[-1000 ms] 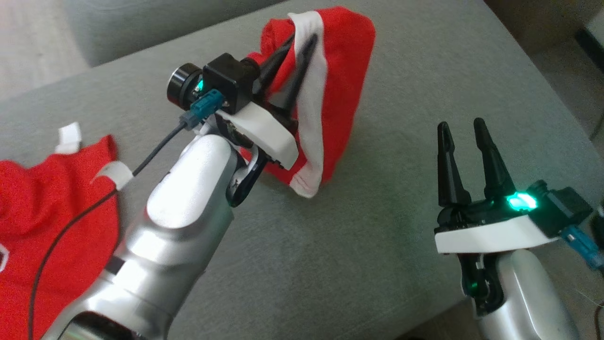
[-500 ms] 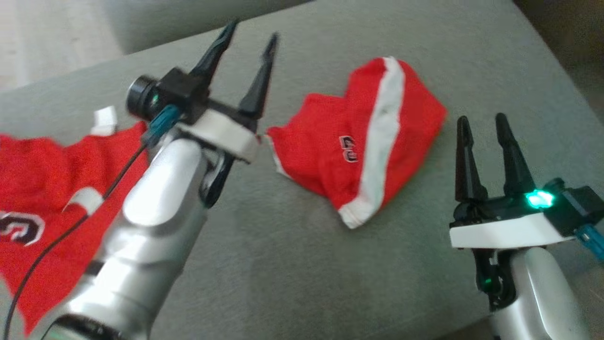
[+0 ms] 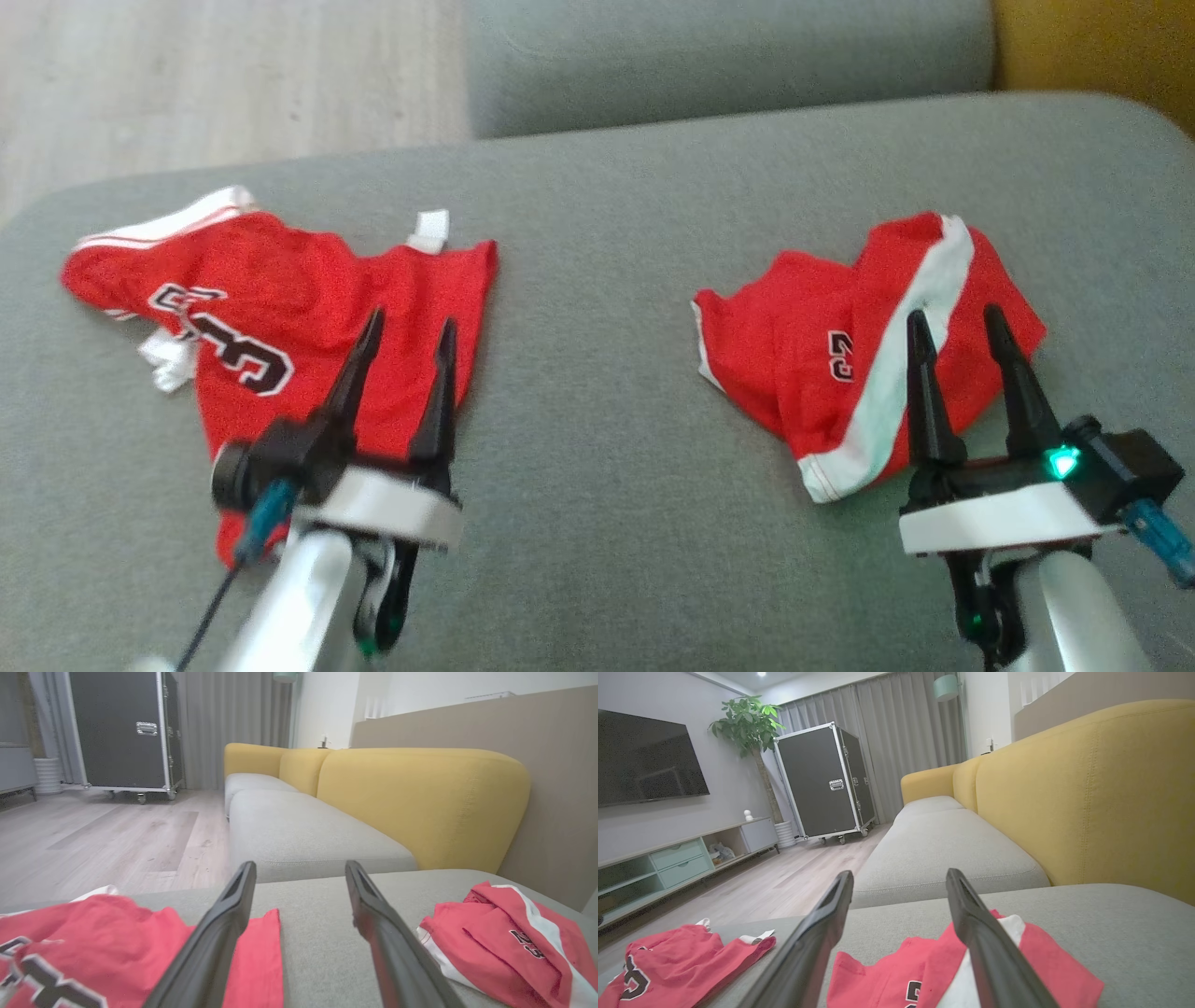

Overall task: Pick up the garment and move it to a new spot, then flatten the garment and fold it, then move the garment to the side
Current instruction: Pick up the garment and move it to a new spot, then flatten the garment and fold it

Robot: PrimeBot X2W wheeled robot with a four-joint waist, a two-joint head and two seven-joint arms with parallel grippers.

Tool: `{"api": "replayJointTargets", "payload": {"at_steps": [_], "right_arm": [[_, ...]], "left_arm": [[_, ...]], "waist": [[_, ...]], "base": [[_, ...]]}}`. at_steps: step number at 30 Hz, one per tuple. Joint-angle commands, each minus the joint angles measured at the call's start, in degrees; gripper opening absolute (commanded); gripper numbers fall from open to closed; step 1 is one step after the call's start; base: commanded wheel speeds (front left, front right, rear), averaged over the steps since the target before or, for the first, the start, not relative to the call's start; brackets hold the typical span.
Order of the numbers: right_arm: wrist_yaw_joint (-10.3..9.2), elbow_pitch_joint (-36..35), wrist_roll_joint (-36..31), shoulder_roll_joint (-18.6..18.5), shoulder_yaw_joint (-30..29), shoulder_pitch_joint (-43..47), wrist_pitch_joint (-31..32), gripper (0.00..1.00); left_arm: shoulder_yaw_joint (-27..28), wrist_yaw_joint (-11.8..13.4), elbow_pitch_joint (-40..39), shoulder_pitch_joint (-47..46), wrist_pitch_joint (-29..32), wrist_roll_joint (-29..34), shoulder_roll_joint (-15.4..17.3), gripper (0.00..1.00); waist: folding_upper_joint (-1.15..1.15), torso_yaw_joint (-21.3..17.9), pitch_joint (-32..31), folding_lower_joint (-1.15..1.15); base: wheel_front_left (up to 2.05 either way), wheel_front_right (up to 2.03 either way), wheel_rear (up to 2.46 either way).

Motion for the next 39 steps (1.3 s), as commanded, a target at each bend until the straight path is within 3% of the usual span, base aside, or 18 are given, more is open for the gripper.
{"api": "replayJointTargets", "payload": {"at_steps": [1, 8, 17, 28, 29, 38, 39], "right_arm": [[0.24, -1.44, -0.49, -0.26, 1.31, -0.59, -0.62, 1.00], [0.24, 0.18, -1.22, -0.26, 1.88, 0.73, -0.62, 1.00], [0.24, 3.17, -4.20, -0.26, 4.05, -1.07, -0.62, 1.00], [0.24, 25.64, -13.20, -0.28, 7.81, -12.81, 4.17, 1.00], [0.24, 29.75, -14.92, -0.28, 7.44, -15.15, 4.96, 1.00], [0.24, 42.82, -21.31, -0.28, 3.50, -22.36, 9.00, 1.00], [0.24, 44.11, -21.68, -0.28, 3.14, -22.91, 9.52, 0.55]], "left_arm": [[2.67, 0.34, -2.47, -1.15, -0.46, 0.29, 0.29, 1.00], [6.89, -0.12, -6.84, 6.51, -0.46, 2.64, -2.58, 1.00], [8.52, -2.27, -7.13, 6.36, -0.46, 5.37, -4.31, 1.00], [6.87, -3.91, -4.55, 4.09, -0.47, 5.28, -5.28, 1.00], [6.12, -4.16, -4.16, 3.61, -0.47, 4.88, -5.35, 1.00], [4.25, -3.89, -4.53, 2.30, -0.47, 2.72, -5.41, 1.00], [4.17, -3.78, -4.60, 2.21, -0.47, 2.58, -5.41, 1.00]], "waist": [[0.00, 1.95, -1.94, 0.01], [0.00, 2.70, -2.82, 0.01], [0.00, 3.39, -1.75, 0.01], [0.00, 7.51, 1.56, 0.01], [0.00, 8.40, 2.20, 0.01], [0.00, 10.72, 3.91, 0.01], [0.00, 10.85, 3.94, 0.01]], "base": [[0.00, 0.00, 0.00], [0.00, 0.00, 0.00], [0.00, 0.00, 0.00], [0.00, 0.00, 0.00], [0.00, 0.00, 0.00], [0.00, 0.00, 0.00], [0.00, 0.00, 0.00]]}}
